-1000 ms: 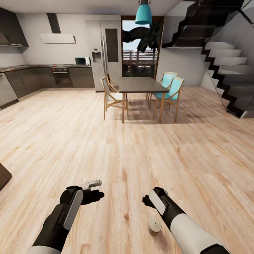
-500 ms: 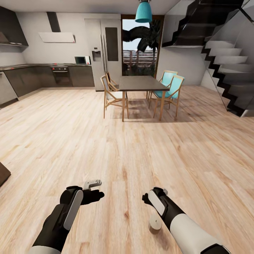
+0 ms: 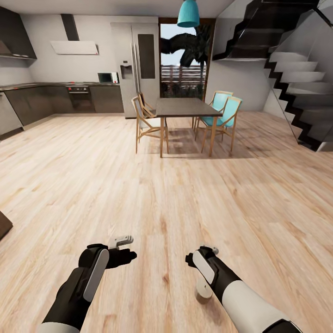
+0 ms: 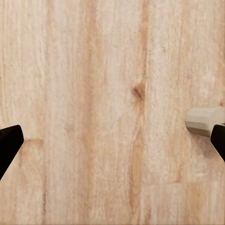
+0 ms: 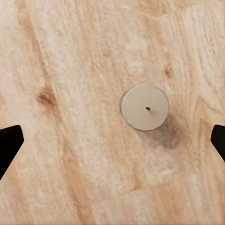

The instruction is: Place each of the two pumpkins and all three candles from the living room inside a cabinet in the living room (use any cabinet), then make sure every cabinet is closed, and position the cauldron so it is next to a table in the living room.

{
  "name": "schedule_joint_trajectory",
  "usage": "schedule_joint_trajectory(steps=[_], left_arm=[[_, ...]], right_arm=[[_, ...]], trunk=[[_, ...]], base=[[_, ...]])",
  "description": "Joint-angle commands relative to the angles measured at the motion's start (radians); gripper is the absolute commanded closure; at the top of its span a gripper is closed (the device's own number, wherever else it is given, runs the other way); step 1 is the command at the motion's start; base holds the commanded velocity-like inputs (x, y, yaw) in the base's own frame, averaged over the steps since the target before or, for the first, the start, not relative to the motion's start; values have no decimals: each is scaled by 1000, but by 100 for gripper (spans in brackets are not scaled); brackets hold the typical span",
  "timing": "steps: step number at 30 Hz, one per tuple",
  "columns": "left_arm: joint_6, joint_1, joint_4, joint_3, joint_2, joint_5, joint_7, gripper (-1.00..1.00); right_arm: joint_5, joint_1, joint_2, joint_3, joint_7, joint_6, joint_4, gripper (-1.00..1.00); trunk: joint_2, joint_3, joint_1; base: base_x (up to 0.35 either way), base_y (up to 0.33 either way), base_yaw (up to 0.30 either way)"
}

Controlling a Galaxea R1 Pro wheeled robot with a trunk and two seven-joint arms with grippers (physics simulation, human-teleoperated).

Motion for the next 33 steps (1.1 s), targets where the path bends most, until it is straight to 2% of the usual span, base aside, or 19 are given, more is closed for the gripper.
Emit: schedule_joint_trajectory(steps=[1,11,13,16,17,21,22,23,24,25,27,28,29,30,33], left_arm=[[0,0,0,0,0,0,0,-100],[0,0,-3,2,1,2,0,-100],[0,0,-7,14,5,2,0,-100],[4,0,-24,83,18,12,-1,-100],[7,0,-31,119,21,21,-1,-100],[9,0,-53,183,30,52,-1,-100],[10,0,-70,211,46,82,-1,-100],[10,0,-78,224,58,114,-2,-100],[10,0,-83,233,74,155,-2,-100],[10,0,-85,236,83,178,-2,-100],[10,0,-89,243,137,286,-2,-100],[10,0,-90,244,154,318,-2,-100],[10,1,-91,244,194,394,-2,-100],[10,3,-91,244,241,491,-2,-100],[10,10,-90,239,361,752,-2,-100]], right_arm=[[0,0,0,0,0,0,0,-100],[-1,-1,-1,-3,-1,6,8,-100],[-2,-1,-5,-4,-1,7,9,-100],[-3,-1,-14,-7,-1,9,12,-100],[-3,-2,-15,-9,-2,10,15,-100],[-2,-8,-14,-10,-2,9,37,-100],[-2,-15,-14,-10,-2,8,53,-100],[-2,-20,-15,-10,-2,8,65,-100],[-1,-23,-16,-10,-1,7,78,-100],[-1,-24,-16,-10,-1,6,83,-100],[-1,-27,-16,-11,-1,5,98,-100],[-1,-28,-16,-11,-1,5,100,-100],[-1,-28,-16,-11,-1,4,102,-100],[-1,-29,-15,-11,-1,4,104,-100],[0,-29,-12,-11,-1,4,107,-100]], trunk=[[-7,-3,4],[-77,-35,42],[-91,-41,50],[-112,-50,61],[-119,-53,65],[-147,-66,81],[-154,-69,84],[-161,-72,88],[-168,-75,92],[-175,-78,96],[-189,-85,104],[-196,-88,107],[-203,-91,111],[-210,-94,115],[-231,-103,127]], base=[[0,0,0],[0,0,0],[0,0,0],[0,0,0],[0,0,0],[0,0,0],[0,0,0],[0,0,0],[0,0,0],[0,0,0],[0,0,0],[0,0,0],[0,0,0],[0,0,0],[0,0,0]])
